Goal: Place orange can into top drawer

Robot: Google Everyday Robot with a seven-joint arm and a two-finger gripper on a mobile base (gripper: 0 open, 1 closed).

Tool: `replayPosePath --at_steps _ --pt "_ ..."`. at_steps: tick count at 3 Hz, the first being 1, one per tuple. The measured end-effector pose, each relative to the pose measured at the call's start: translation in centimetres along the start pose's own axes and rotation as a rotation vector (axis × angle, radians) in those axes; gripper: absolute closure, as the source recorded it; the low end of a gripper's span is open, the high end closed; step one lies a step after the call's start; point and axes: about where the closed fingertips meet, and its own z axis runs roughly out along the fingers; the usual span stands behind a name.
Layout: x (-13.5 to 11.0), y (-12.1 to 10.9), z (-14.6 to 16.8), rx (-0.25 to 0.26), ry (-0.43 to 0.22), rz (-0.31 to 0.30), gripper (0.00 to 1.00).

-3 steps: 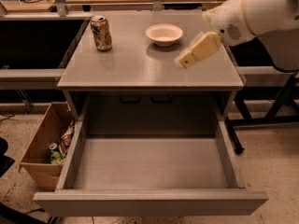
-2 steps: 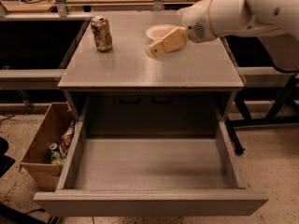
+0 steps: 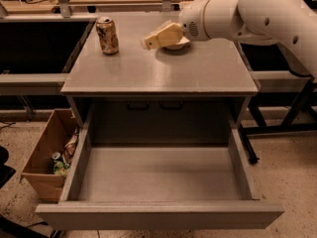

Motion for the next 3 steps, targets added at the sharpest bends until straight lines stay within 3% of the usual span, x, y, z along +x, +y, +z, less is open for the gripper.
replayPosePath --at_steps 1,2,3 --pt "0.5 0.5 3.8 -0.06 -0.044 0.024 0.0" --pt "2.0 -0.3 10.6 -0.077 -0.086 0.094 0.0" --pt "2.3 -1.3 17.3 -0.051 -0.123 0.128 0.0"
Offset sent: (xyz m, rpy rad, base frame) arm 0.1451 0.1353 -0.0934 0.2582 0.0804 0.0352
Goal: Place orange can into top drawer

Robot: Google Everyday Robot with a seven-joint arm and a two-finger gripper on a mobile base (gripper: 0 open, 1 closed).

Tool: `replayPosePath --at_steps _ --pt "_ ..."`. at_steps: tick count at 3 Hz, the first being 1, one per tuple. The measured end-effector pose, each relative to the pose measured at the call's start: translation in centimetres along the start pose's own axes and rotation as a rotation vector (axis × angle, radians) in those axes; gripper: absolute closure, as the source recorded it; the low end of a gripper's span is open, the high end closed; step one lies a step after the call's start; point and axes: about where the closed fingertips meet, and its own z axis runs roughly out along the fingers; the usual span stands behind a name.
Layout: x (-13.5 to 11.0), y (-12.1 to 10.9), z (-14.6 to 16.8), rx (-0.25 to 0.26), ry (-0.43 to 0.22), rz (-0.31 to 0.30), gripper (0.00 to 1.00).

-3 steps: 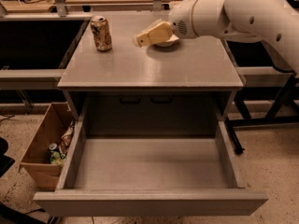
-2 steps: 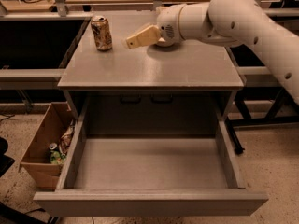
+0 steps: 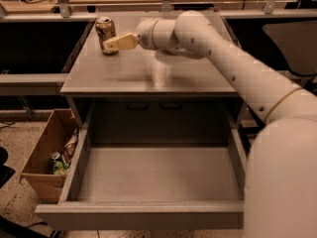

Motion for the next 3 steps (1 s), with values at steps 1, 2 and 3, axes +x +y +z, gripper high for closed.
replayPosePath --at_steps 1,2,3 --pt "0.0 -0.3 4.2 0.027 -0.025 -0.01 0.0" --pt "0.0 0.4 7.3 0.042 -0.029 -0.037 0.0" --pt "-0.4 0.5 9.4 0.067 -0.058 -0.047 0.0"
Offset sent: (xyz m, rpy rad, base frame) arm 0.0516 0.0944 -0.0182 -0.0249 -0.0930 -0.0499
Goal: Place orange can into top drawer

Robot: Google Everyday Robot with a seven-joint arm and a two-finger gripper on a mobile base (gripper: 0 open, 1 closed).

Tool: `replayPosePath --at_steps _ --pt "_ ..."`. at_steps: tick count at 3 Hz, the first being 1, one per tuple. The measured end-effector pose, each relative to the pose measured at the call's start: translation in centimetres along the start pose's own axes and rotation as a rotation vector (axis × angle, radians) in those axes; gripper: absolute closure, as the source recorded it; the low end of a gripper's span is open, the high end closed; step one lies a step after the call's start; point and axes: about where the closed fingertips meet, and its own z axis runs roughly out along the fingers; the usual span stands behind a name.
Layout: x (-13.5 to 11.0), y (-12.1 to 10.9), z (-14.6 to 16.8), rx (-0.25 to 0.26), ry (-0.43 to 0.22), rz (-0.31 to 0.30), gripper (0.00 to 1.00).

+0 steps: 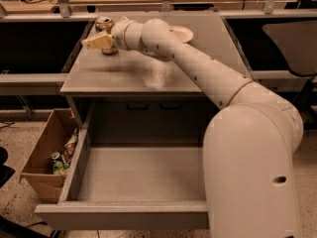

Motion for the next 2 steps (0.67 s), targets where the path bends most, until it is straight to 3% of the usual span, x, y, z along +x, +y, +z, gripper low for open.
replayPosePath --at_steps 2 --pt "-0.8 -1.7 3.1 0.07 -0.06 0.013 0.42"
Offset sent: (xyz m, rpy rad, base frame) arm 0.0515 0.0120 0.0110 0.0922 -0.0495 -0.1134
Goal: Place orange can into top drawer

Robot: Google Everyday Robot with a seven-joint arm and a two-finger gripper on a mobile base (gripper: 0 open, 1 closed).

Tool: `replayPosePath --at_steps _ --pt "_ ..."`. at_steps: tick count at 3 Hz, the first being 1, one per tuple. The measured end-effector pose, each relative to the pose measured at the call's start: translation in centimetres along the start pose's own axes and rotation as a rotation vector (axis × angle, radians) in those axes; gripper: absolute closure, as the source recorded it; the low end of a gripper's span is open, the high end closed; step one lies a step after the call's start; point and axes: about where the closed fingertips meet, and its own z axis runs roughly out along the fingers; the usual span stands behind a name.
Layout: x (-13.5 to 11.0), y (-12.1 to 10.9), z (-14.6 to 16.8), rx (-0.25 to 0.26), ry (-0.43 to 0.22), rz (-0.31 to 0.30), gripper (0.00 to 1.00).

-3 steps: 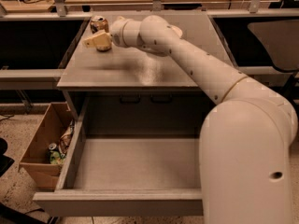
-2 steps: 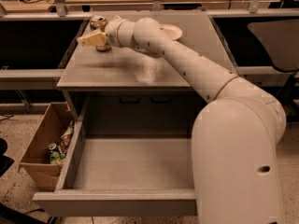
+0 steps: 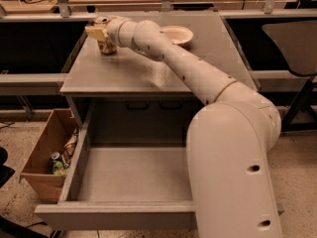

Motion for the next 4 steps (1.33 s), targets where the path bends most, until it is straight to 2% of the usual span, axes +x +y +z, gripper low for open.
replayPosePath --at_steps 2,3,4 --pt "-0.1 -0.1 0.1 0.004 -0.003 0.001 0.89" --pt "-0.6 0.1 0.2 -0.005 0.009 -0.007 1.0" --pt "-4.2 2.2 -3.6 -0.057 0.006 -0.056 1.0"
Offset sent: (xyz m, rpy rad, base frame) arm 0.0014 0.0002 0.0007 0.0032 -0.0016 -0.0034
